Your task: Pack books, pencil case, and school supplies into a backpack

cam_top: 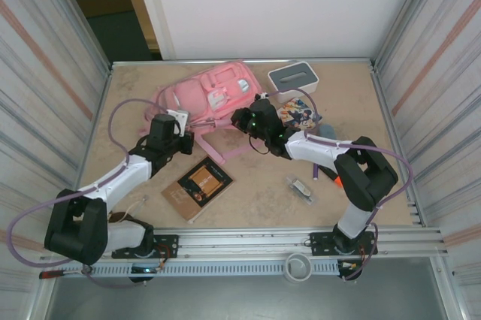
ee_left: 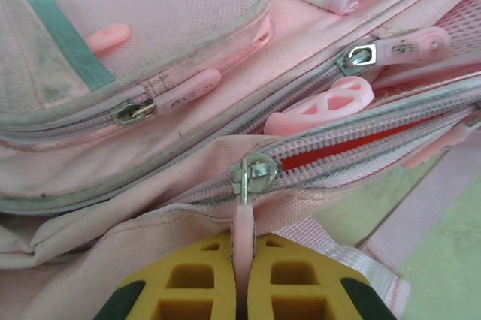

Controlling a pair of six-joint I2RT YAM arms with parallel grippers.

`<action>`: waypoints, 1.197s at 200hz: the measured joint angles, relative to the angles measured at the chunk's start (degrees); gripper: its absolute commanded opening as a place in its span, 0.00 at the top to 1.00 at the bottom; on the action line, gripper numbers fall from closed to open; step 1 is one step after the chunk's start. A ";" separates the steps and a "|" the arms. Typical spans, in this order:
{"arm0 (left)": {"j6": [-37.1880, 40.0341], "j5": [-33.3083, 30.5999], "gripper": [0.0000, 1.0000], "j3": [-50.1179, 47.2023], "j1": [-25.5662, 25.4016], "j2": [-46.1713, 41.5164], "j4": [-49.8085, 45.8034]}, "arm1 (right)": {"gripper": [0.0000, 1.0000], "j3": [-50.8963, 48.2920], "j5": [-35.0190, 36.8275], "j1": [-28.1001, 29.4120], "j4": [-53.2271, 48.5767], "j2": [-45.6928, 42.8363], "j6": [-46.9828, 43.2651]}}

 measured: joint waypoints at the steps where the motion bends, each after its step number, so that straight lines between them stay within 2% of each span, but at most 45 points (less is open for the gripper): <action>1: -0.20 0.31 1.00 -0.09 0.09 -0.02 0.17 | 1.00 0.00 -0.02 -0.04 -0.09 0.00 -0.02; 41: -3.37 6.71 1.00 -2.56 2.78 -0.22 4.15 | 1.00 0.02 -1.97 -1.09 -1.46 0.00 -1.11; 93: -5.40 10.56 1.00 -3.61 3.96 -0.24 6.29 | 1.00 1.22 -5.20 -3.08 -2.97 0.44 -1.90; 138: -6.40 10.43 1.00 -6.23 5.07 -1.25 6.36 | 1.00 3.61 -5.84 -6.27 -5.62 2.36 -3.37; 203: -7.76 9.18 1.00 -6.54 5.60 -1.42 6.25 | 1.00 5.46 -7.52 -6.93 -7.04 4.24 -4.59; 239: -8.76 8.98 1.00 -6.62 7.15 -1.81 5.53 | 1.00 10.99 -10.73 -8.72 -11.19 7.43 -6.99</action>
